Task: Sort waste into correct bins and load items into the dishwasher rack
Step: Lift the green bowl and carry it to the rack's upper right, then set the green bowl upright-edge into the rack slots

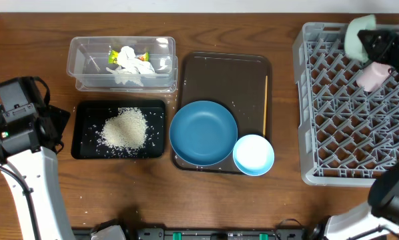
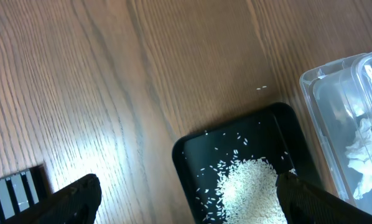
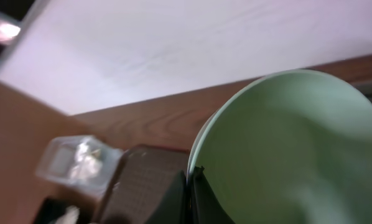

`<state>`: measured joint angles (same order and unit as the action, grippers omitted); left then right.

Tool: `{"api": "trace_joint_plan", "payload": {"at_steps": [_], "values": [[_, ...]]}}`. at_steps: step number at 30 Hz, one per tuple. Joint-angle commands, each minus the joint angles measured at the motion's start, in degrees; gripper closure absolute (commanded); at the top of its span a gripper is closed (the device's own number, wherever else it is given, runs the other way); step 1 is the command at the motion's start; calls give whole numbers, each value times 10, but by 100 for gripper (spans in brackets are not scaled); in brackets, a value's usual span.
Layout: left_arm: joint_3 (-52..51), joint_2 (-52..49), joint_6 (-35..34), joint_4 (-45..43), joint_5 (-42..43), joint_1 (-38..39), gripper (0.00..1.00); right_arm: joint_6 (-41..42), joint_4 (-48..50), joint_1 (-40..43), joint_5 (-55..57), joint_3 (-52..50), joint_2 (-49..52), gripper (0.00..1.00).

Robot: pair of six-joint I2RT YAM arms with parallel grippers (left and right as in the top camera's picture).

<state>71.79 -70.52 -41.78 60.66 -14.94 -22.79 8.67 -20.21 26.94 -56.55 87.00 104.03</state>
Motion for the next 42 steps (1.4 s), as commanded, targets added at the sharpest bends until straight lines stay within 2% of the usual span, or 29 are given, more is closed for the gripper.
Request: {"api": "trace_joint_plan", "payload": {"at_steps": [1,7,16,19,23,27,31,36,42], "values": [[-1,-2,-1,2,-3,-2,8,-3,15,3,-115,3,44,99],[-1,-2,-1,2,-3,-2,8,53,57,2,-153,3,104,99],[0,-2,-1,2,-3,-2,8,69,90,7,-184,3,110,99],[-1,-2,-1,2,-3,-2,8,112,151,19,-185,4,110,99],[-1,-2,-1,2,-3,-2,8,212,292,51,-169,4,110,99],[-1,-2,-1,2,-3,-2,8,287,392,89,-88,4,110,99],[0,-2,-1,2,-3,-2,8,289,400,121,-36,4,111,99],[-1,-2,-1,2,-3,-2,8,285,403,146,-36,3,128,99],[-1,-2,-1,2,-3,-2,8,293,460,156,-36,3,171,99]]}}
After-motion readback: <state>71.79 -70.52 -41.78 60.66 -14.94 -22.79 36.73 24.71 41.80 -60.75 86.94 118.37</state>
